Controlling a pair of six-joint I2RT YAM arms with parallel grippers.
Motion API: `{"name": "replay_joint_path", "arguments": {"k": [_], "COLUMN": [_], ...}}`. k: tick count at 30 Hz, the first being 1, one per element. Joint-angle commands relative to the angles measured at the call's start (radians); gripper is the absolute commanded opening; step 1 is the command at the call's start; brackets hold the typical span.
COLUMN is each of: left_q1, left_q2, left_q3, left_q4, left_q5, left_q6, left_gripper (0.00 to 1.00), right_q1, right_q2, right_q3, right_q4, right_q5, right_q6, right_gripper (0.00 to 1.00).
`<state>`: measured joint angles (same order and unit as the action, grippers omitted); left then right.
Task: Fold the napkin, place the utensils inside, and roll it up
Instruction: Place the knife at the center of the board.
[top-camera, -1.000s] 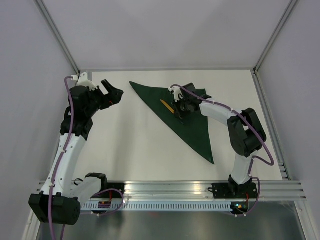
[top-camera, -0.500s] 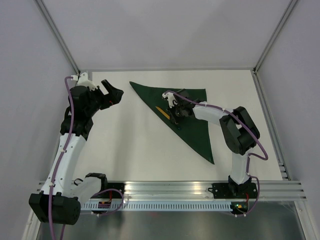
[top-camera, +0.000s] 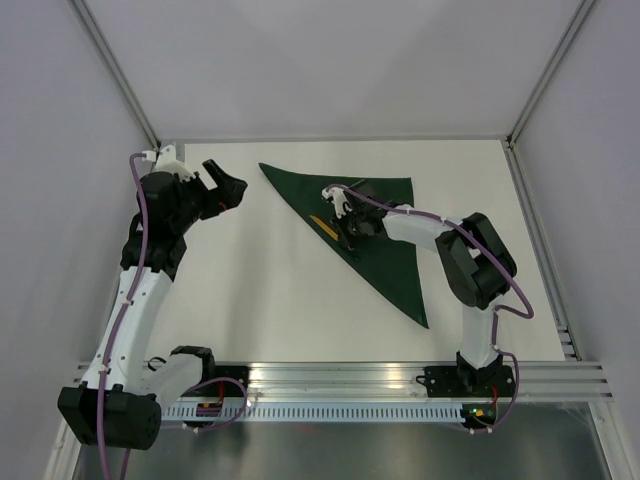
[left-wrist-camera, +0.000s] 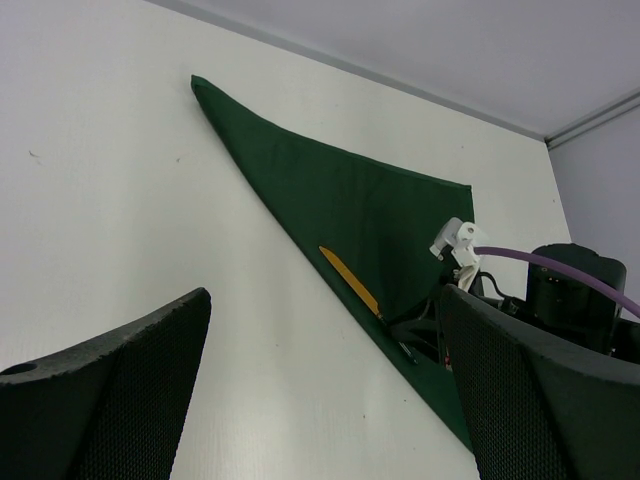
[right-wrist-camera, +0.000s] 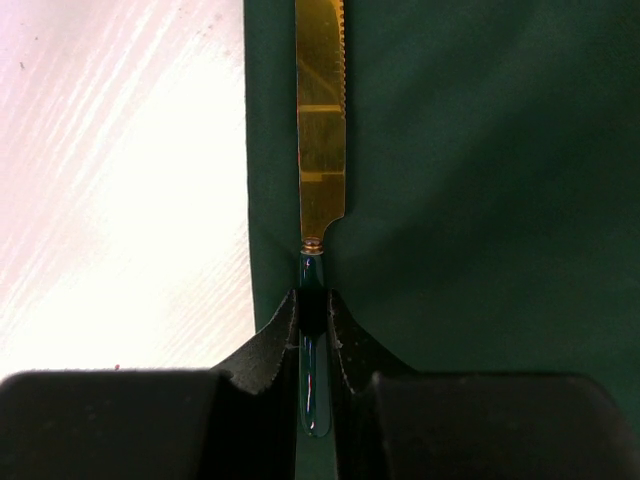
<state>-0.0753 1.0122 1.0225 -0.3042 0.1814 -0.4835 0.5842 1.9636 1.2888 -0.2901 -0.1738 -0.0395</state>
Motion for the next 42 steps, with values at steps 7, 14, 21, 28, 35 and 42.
{"name": "replay_joint_path", "arguments": {"k": [7, 14, 21, 28, 35, 42], "left_q1": [0.002, 0.0, 0.0, 0.0, 0.0, 0.0], "left_q2": [-0.004, -0.006, -0.007, -0.007, -0.009, -0.006], "left_q3": [-0.016, -0.025, -0.027, -0.03, -0.035, -0.035], "left_q4": [0.022, 0.024, 0.024, 0.025, 0.024, 0.024], "left_q5": [-0.005, -0.005, -0.007, -0.007, -0.006, -0.005], "left_q6": [-0.023, -0.026, -0.026, -0.026, -0.026, -0.024], "left_gripper": [1.0, 1.0, 1.0, 1.0, 1.0, 1.0], "right_q1": [0.034, 0.035, 0.035, 0.035, 0.035, 0.035], "right_q2": [0.021, 0.026, 0.026, 0.031, 0.038, 0.04], "right_q3": [0.018, 0.02, 0.02, 0.024, 0.035, 0.043], "right_q4": [0.029, 0.035, 0.045, 0.045, 0.037, 0.034], "right_q5": [0.026, 0.053, 0.063, 0.054, 0.046, 0.046], "right_q6": [0.009, 0.015, 0.026, 0.029, 0.027, 0.032], "right_gripper": [0.0, 0.0, 0.01, 0.0, 0.01, 0.0]}}
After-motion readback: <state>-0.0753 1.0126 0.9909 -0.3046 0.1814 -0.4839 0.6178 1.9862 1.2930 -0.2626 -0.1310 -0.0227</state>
